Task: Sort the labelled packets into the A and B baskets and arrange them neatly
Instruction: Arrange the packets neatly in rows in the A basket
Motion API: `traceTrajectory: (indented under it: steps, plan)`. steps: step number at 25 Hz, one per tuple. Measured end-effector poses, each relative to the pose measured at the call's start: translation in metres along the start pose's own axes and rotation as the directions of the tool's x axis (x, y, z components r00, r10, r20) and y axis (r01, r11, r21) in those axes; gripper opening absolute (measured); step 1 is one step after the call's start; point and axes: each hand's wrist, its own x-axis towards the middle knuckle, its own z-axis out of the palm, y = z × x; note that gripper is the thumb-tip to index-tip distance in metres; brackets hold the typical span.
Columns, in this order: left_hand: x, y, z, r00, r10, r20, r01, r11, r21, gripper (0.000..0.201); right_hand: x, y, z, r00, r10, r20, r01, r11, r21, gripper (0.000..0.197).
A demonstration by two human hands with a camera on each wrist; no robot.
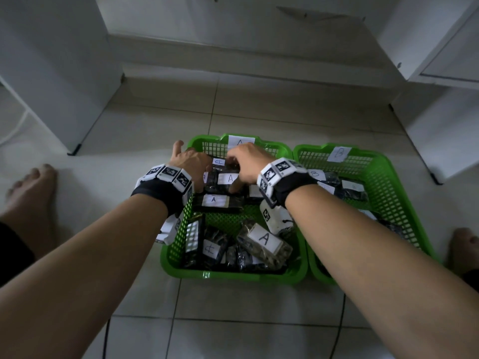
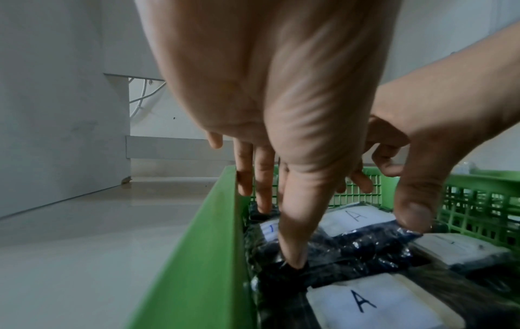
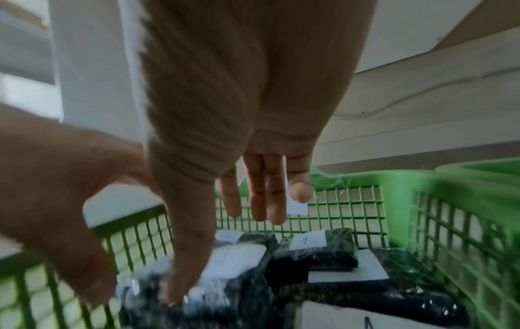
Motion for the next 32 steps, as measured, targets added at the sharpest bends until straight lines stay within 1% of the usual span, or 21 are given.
traceTrajectory:
  steps: [2,4,5,6,8,9,10,11,13,16,18,19,22,24,25,26,27,28,29,30,32]
  plan:
    - [-0.008,0.002,-0.006,0.998,0.035,-0.054,-0.040,0.995,-0.090,0.038,-0.012,0.006,-0.014,0.998,0.066,-0.009,-0.066,0.996,0.056,0.046]
    - [-0.018,0.008,-0.015,0.991,0.112,-0.070,-0.127,0.952,-0.277,0.031,-0.032,0.009,-0.029,0.994,0.109,0.021,-0.111,0.987,0.117,0.033]
    - [-0.025,0.015,-0.017,0.985,0.168,-0.045,-0.172,0.910,-0.376,0.027,-0.046,0.008,-0.033,0.989,0.125,0.075,-0.136,0.975,0.173,0.025]
    - [-0.031,0.022,-0.020,0.975,0.223,-0.015,-0.206,0.871,-0.445,0.024,-0.059,0.006,-0.037,0.980,0.125,0.157,-0.158,0.963,0.220,0.021]
    - [-0.046,0.040,-0.020,0.954,0.294,0.056,-0.230,0.838,-0.495,0.024,-0.089,0.000,-0.034,0.935,0.073,0.346,-0.153,0.966,0.210,0.034]
    - [-0.051,0.048,-0.020,0.945,0.314,0.090,-0.229,0.834,-0.503,0.024,-0.101,-0.003,-0.028,0.908,0.052,0.415,-0.125,0.981,0.150,0.045]
    - [-0.057,0.056,-0.018,0.937,0.328,0.119,-0.224,0.827,-0.516,0.023,-0.113,-0.005,-0.020,0.891,0.046,0.452,-0.088,0.994,0.071,0.056]
    - [-0.061,0.061,-0.018,0.930,0.337,0.149,-0.209,0.816,-0.539,0.021,-0.121,-0.006,-0.012,0.890,0.056,0.452,-0.058,0.998,-0.008,0.062]
    - [-0.067,0.069,-0.017,0.909,0.352,0.224,-0.150,0.777,-0.612,0.017,-0.134,-0.006,-0.001,0.912,0.087,0.402,-0.068,0.996,-0.060,0.058]
    - [-0.070,0.073,-0.016,0.882,0.342,0.326,-0.019,0.715,-0.699,0.017,-0.140,0.000,-0.003,0.939,0.114,0.325,-0.133,0.991,0.035,0.050]
    - [-0.069,0.071,-0.015,0.887,0.315,0.338,0.035,0.683,-0.729,0.020,-0.142,0.008,-0.010,0.956,0.107,0.273,-0.150,0.978,0.144,0.053]
    - [-0.068,0.070,-0.015,0.890,0.303,0.341,0.065,0.655,-0.752,0.021,-0.142,0.013,-0.013,0.963,0.104,0.248,-0.160,0.963,0.217,0.054]
    - [-0.067,0.067,-0.021,0.902,0.300,0.311,0.131,0.496,-0.858,0.022,-0.142,0.025,-0.025,0.980,0.093,0.176,-0.156,0.910,0.385,0.057]
    - [-0.063,0.066,-0.026,0.934,0.273,0.230,0.103,0.411,-0.906,0.024,-0.140,0.035,-0.033,0.990,0.101,0.097,-0.132,0.904,0.407,0.052]
    - [-0.060,0.066,-0.030,0.952,0.255,0.172,0.062,0.389,-0.919,0.028,-0.137,0.040,-0.038,0.993,0.104,0.055,-0.118,0.905,0.410,0.050]
    - [-0.056,0.065,-0.032,0.965,0.240,0.104,0.004,0.384,-0.923,0.036,-0.135,0.044,-0.041,0.994,0.104,0.019,-0.102,0.902,0.419,0.050]
    - [-0.050,0.063,-0.035,0.970,0.241,0.020,-0.083,0.408,-0.909,0.049,-0.131,0.047,-0.044,0.994,0.104,-0.015,-0.088,0.897,0.434,0.050]
    - [-0.045,0.062,-0.040,0.965,0.256,-0.063,-0.179,0.463,-0.868,0.062,-0.126,0.050,-0.046,0.993,0.106,-0.048,-0.073,0.889,0.452,0.050]
    - [-0.041,0.062,-0.044,0.955,0.267,-0.131,-0.260,0.537,-0.802,0.070,-0.121,0.052,-0.047,0.991,0.106,-0.080,-0.056,0.880,0.471,0.050]
    - [-0.036,0.061,-0.046,0.944,0.264,-0.199,-0.323,0.609,-0.724,0.072,-0.114,0.055,-0.048,0.988,0.103,-0.113,-0.035,0.871,0.489,0.052]
    - [-0.027,0.054,-0.052,0.922,0.212,-0.323,-0.369,0.729,-0.576,0.066,-0.100,0.059,-0.049,0.984,0.108,-0.142,-0.012,0.834,0.552,0.059]
